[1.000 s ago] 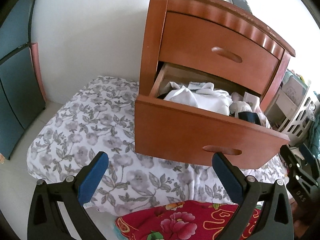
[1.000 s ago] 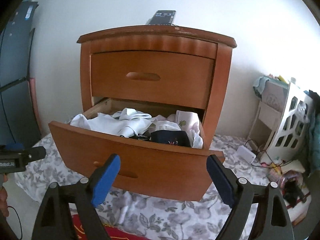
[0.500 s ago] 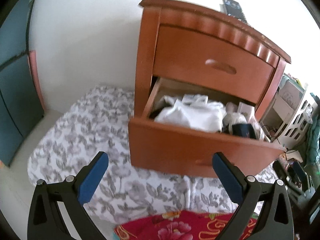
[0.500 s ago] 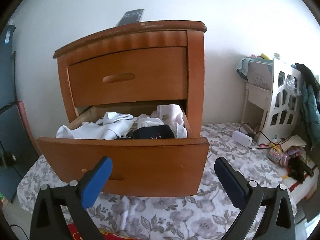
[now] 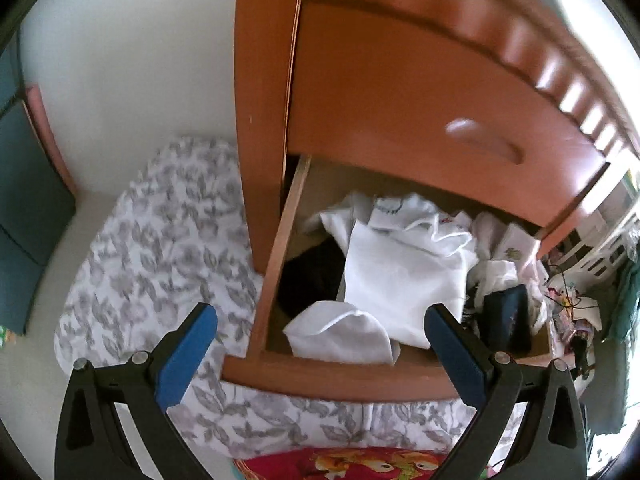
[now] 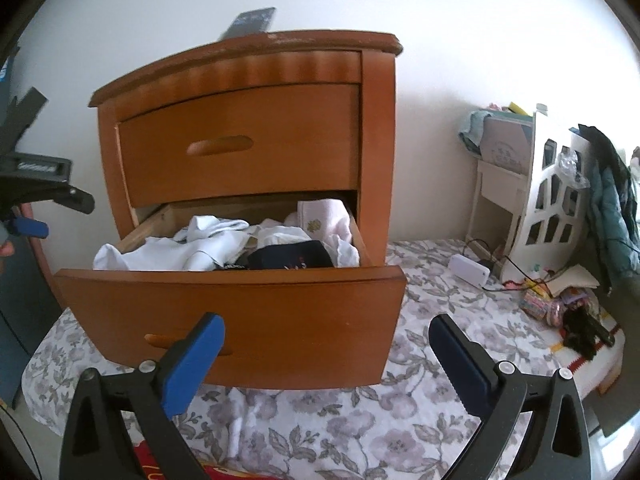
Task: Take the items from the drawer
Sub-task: 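Reach the left gripper into the drawer and grasp a white sock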
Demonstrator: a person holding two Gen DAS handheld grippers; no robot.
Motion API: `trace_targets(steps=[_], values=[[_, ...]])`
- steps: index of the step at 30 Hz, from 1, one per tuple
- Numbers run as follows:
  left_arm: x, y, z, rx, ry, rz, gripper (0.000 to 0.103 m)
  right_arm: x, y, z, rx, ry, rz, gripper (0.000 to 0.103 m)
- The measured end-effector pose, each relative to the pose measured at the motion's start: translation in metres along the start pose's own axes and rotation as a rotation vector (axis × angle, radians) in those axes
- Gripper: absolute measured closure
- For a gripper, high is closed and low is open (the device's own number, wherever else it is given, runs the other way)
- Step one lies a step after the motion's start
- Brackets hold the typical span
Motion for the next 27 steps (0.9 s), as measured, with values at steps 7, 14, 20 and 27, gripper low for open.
trace_targets(steps=[7, 14, 20, 27], values=[[0.004, -0.006, -0.043, 0.092, 0.064, -0.02, 0.001, -0.002, 0.0, -0.001, -0.009, -0.003, 0.016, 0.0], [-0.004, -0.003, -0.062, 0.103, 0.115, 0.01, 0.022, -0.002, 0.003, 0.0, -0.014, -0.003, 0.028, 0.0], [-0.006, -0.003, -0.057, 0.087, 0.104, 0.015, 0.055, -0.002, 0.004, 0.0, -0.015, -0.001, 0.034, 0.0], [-0.013, -0.008, -0.056, 0.071, 0.113, 0.004, 0.083, -0.003, 0.006, 0.0, -0.023, -0.003, 0.05, 0.0]])
Point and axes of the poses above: each gripper's, at about its wrist camera, not at the fingertips, and z roughly against the way its jaws point, y to its left, x to its top, the point moved 2 cm from there along -z, roughly the way its jaws point, and after that the axes turned 6 degrees about -x, right-handed, at the moved point
